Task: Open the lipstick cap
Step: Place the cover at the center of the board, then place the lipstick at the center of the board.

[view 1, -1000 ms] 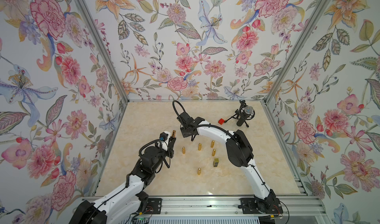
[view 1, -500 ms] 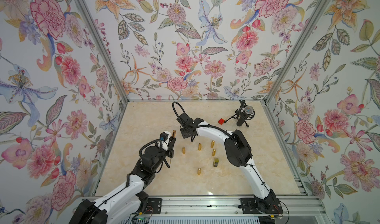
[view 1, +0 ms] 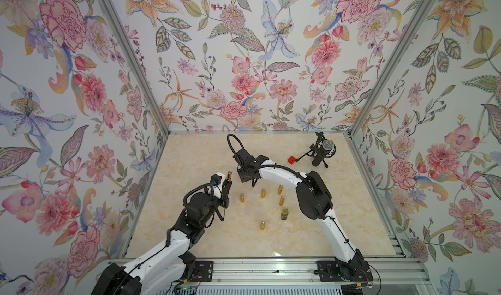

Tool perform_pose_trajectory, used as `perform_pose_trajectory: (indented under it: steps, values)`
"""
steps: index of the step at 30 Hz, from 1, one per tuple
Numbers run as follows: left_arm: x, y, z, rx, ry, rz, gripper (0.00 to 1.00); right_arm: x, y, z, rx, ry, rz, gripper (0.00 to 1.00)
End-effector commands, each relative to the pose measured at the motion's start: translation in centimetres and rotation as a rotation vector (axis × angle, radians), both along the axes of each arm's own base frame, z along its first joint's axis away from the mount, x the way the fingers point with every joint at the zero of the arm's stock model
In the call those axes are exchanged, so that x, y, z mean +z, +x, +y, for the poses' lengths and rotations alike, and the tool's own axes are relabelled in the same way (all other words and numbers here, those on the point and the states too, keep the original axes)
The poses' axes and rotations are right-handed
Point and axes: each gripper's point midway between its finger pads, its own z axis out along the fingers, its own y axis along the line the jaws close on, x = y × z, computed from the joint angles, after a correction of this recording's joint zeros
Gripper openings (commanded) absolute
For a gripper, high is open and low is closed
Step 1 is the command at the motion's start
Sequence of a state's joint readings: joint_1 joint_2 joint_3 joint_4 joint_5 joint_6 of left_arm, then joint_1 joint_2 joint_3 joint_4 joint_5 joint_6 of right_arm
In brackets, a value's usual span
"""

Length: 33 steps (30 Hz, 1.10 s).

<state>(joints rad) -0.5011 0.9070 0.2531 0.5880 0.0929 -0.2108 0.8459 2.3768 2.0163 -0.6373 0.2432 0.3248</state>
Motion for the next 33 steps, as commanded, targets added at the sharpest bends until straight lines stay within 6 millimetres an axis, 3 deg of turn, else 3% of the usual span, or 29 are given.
perform_pose_trajectory:
  steps: [1,8,16,22,26,30,33]
  values:
    - [0.8,0.2,0.7,0.027,-0.024,-0.012,0.09,4.7,-0.2,-0.2,-0.002,0.069,-0.041,0.38]
    - [0.8,0.3,0.9,0.037,-0.030,-0.020,0.09,10.4,-3.1,-1.1,0.038,0.183,-0.039,0.39]
    - [1.6,0.9,0.3,0.022,-0.042,-0.032,0.09,16.5,-9.0,-1.5,0.166,0.398,0.032,0.42]
    - [2.5,1.4,-0.4,-0.006,-0.031,-0.055,0.09,20.1,-13.7,0.5,0.300,0.604,0.133,0.48]
    - [3.1,1.0,-1.3,-0.058,-0.026,-0.077,0.09,21.6,-14.6,1.8,0.330,0.661,0.135,0.50]
    - [3.8,0.8,-1.5,-0.082,-0.021,-0.101,0.10,20.7,-13.6,2.4,0.291,0.652,0.144,0.51]
    - [3.9,0.6,-1.9,-0.103,-0.011,-0.101,0.10,21.0,-13.4,3.5,0.297,0.658,0.130,0.52]
